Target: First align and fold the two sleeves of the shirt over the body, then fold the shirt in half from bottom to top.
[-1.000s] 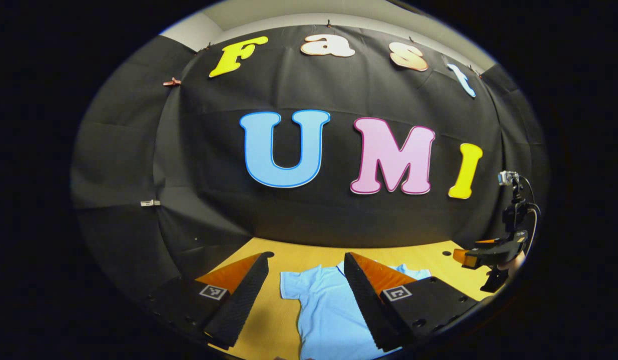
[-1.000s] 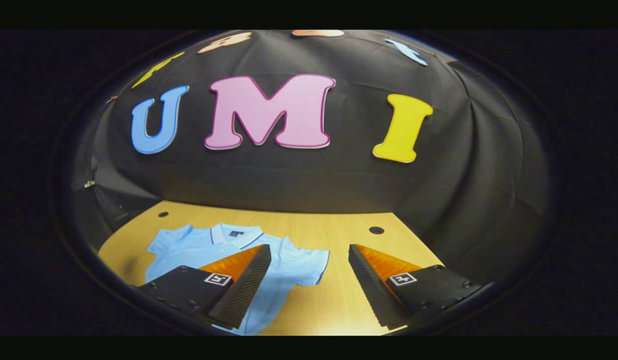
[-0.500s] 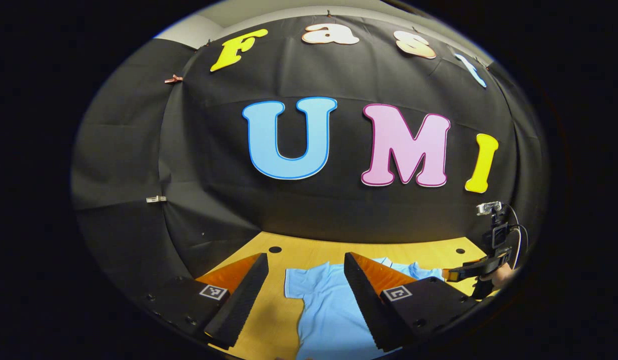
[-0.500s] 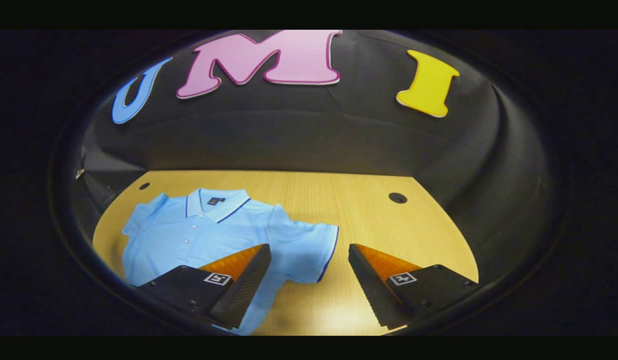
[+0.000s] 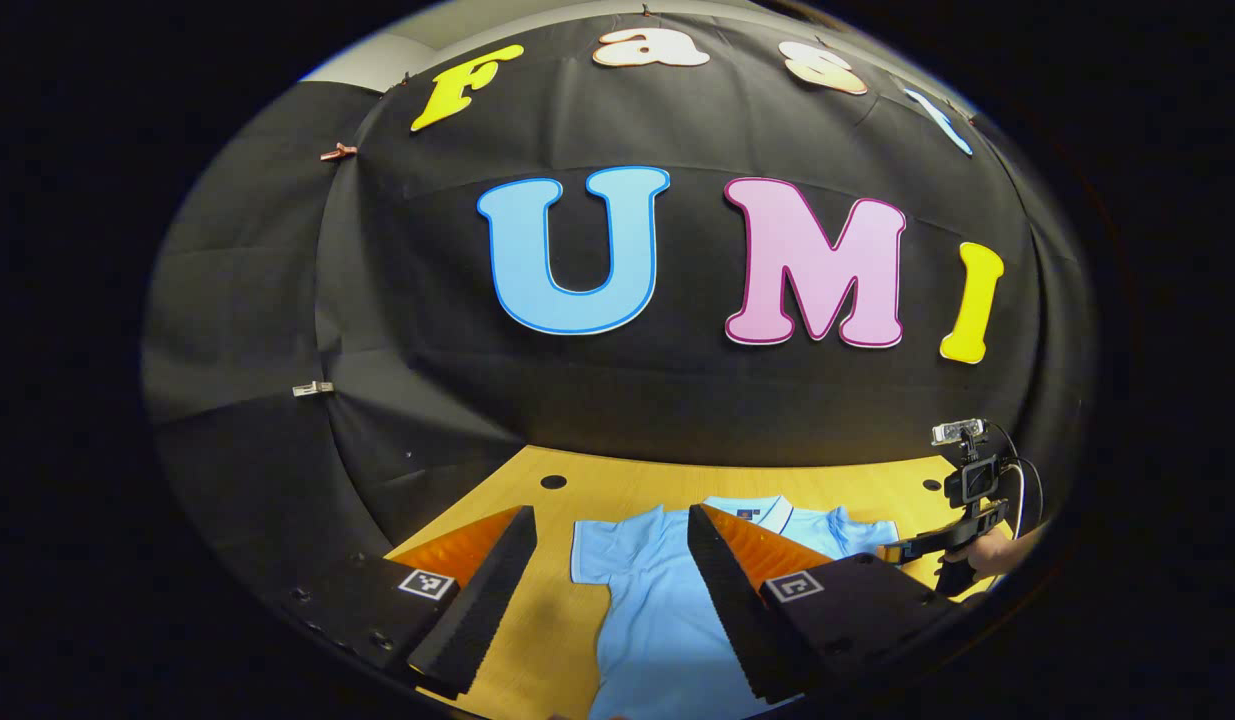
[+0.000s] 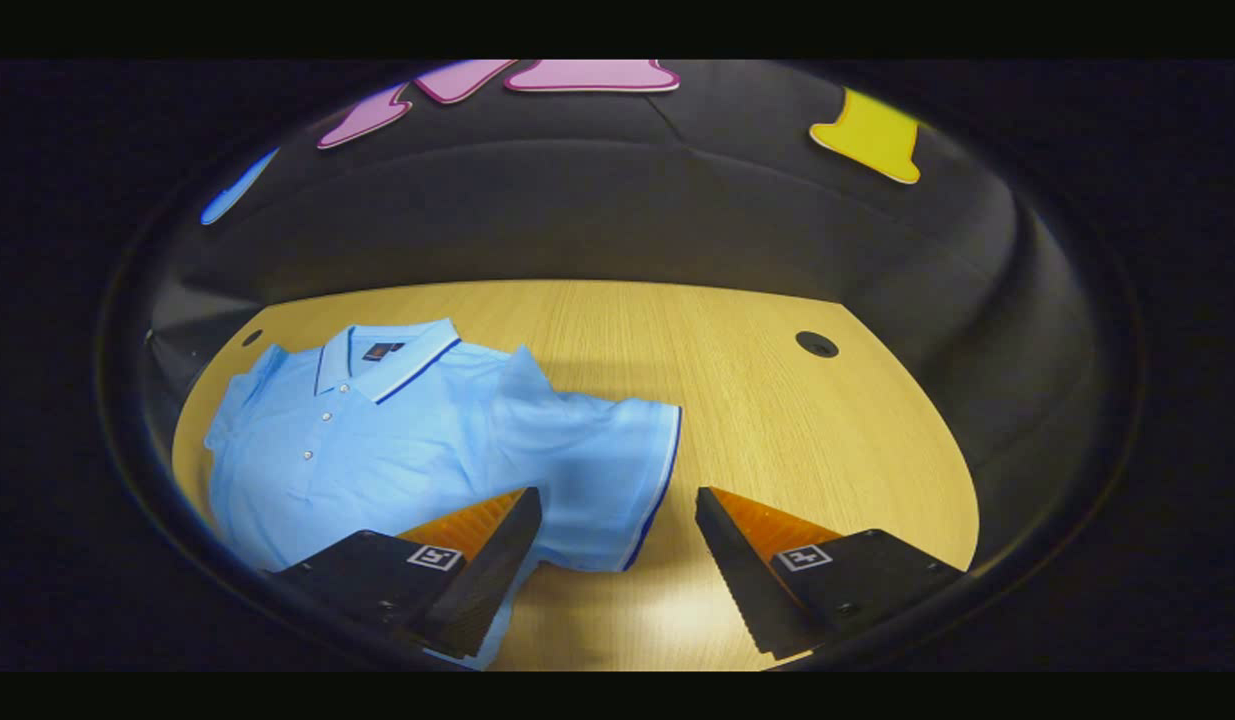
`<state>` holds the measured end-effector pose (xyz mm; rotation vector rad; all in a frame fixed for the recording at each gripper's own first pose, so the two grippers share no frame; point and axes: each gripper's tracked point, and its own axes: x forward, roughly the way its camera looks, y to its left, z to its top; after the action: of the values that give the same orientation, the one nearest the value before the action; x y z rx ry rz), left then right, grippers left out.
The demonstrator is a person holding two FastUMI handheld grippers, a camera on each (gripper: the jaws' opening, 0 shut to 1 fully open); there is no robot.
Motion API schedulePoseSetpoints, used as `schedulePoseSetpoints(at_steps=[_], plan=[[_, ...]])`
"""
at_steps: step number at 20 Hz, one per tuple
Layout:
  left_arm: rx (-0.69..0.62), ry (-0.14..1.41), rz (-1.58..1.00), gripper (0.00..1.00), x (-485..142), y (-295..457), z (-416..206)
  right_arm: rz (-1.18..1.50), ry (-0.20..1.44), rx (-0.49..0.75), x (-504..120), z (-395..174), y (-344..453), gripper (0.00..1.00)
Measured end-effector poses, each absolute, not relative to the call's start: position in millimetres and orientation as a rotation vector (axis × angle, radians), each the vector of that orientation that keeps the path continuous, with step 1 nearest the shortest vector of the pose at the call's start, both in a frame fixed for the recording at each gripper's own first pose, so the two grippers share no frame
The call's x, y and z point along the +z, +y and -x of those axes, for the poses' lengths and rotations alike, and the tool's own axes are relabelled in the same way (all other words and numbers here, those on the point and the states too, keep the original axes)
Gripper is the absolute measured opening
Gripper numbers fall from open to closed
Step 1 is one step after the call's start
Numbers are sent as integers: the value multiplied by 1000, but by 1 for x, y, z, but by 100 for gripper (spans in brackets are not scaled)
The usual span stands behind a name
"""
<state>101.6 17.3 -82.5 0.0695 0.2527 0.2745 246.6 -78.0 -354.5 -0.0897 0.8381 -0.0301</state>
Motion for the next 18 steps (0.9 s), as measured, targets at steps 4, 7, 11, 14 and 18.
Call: schedulePoseSetpoints(at_steps=[4,7,11,14,18], plan=[[278,270,-68,97,-87,16,-103,71,876,-37,-368,-245,-79,92],[271,274,-72,97,-88,12,-103,80,889,-25,-373,-243,-78,82],[281,277,-67,97,-86,11,-102,12,907,-1,-375,-241,-69,76],[277,279,-65,97,-87,7,-100,11,899,22,-373,-242,-64,48],[275,275,-63,97,-88,1,-101,-12,897,28,-373,-244,-62,22]])
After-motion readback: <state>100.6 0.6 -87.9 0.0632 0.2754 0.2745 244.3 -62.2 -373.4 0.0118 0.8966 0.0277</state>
